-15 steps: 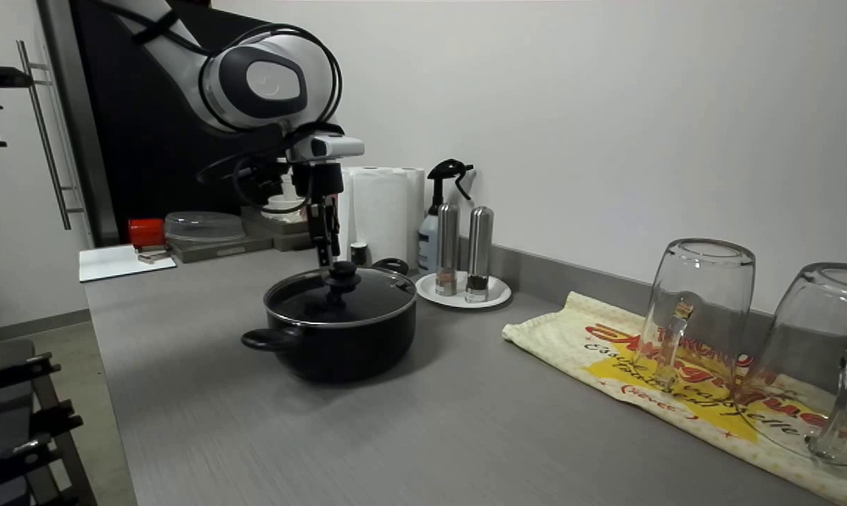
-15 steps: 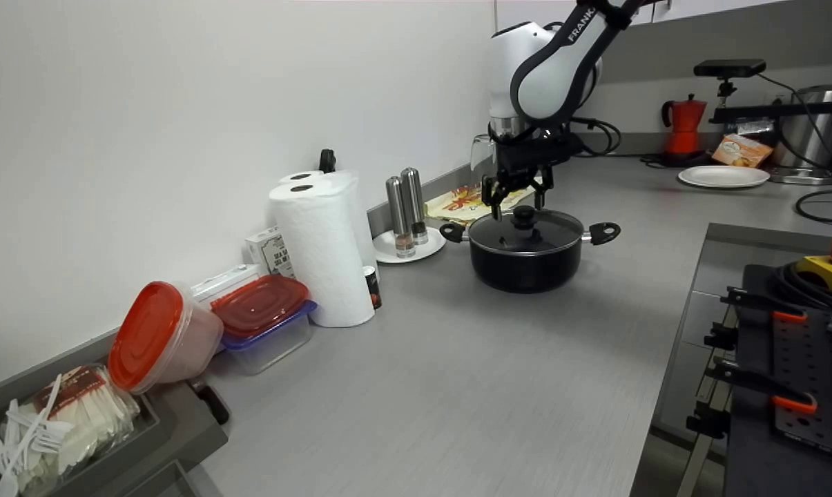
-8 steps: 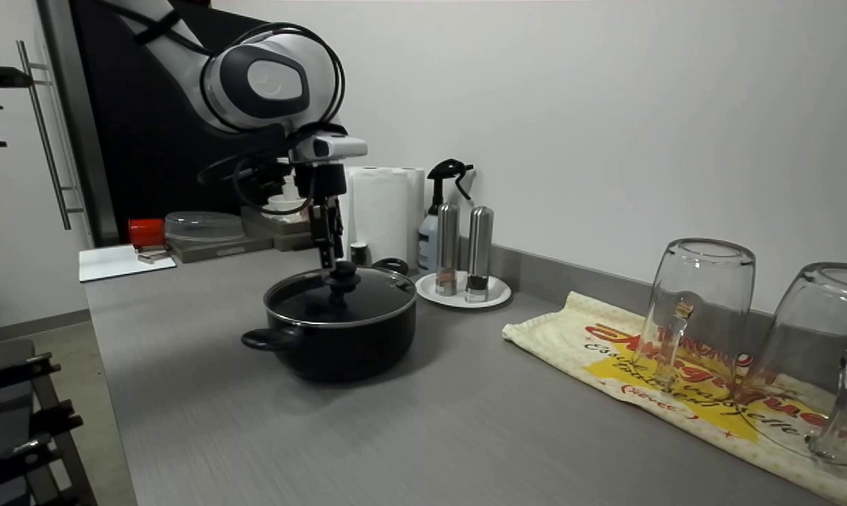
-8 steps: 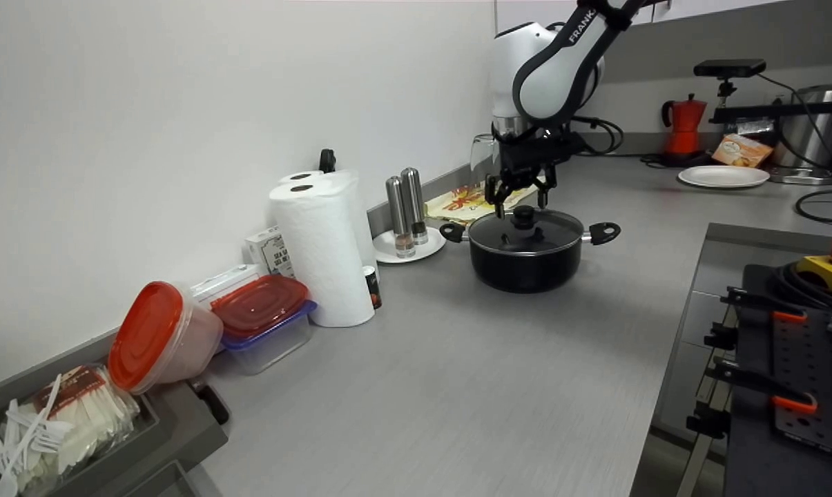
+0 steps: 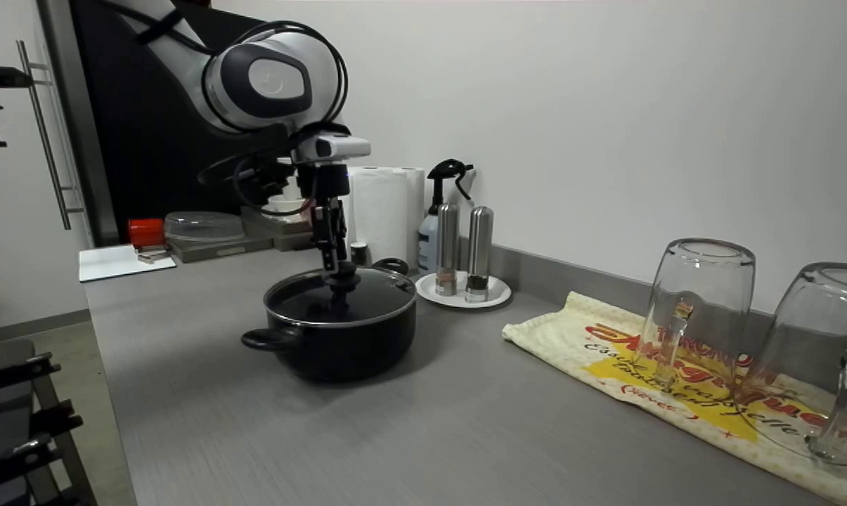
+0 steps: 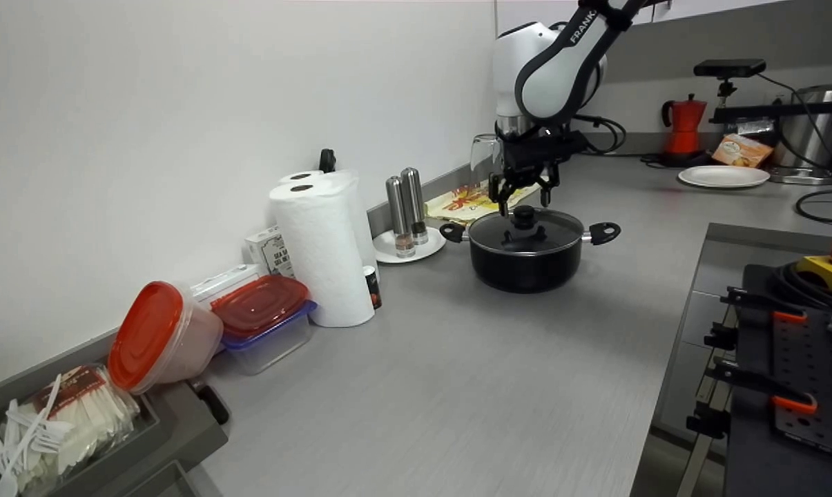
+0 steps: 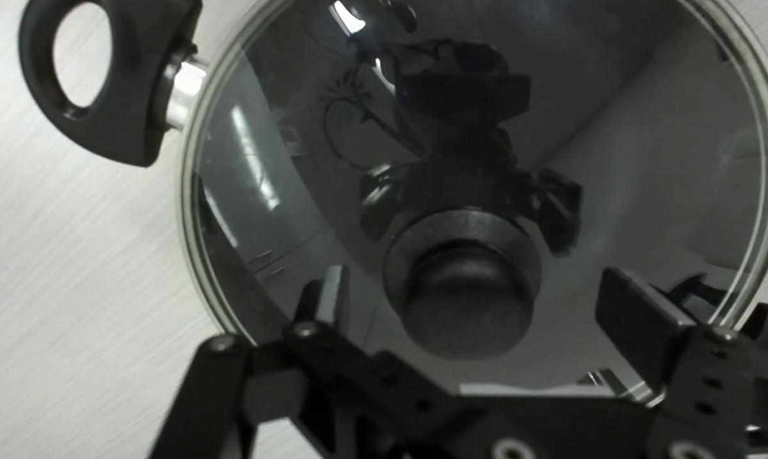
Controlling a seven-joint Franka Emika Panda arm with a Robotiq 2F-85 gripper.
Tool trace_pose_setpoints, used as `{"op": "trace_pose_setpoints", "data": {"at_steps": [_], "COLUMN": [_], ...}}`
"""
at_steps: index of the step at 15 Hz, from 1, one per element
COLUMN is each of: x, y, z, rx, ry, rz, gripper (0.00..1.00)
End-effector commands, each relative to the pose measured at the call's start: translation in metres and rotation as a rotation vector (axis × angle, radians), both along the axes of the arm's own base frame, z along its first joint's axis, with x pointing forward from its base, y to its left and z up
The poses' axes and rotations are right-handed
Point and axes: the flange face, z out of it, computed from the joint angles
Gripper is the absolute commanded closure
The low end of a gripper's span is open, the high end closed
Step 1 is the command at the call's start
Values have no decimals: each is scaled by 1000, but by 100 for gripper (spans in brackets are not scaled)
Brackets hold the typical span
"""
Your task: Uncover the pot and put the lid on the counter
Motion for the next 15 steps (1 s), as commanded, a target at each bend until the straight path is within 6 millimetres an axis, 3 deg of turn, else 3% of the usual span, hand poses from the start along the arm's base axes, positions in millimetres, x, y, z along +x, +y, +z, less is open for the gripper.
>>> {"op": "trace_pose_setpoints", "data": {"at_steps": [1, 7, 11, 15], "x": [-1, -4, -5, -4], "y": [0, -1, 0, 12], "z": [-1, -3, -2, 28], "rx": [-6, -6, -5, 7], "ry": [1, 7, 8, -22], "rz": [3, 1, 5, 25], "gripper": [33, 76, 76, 76]}}
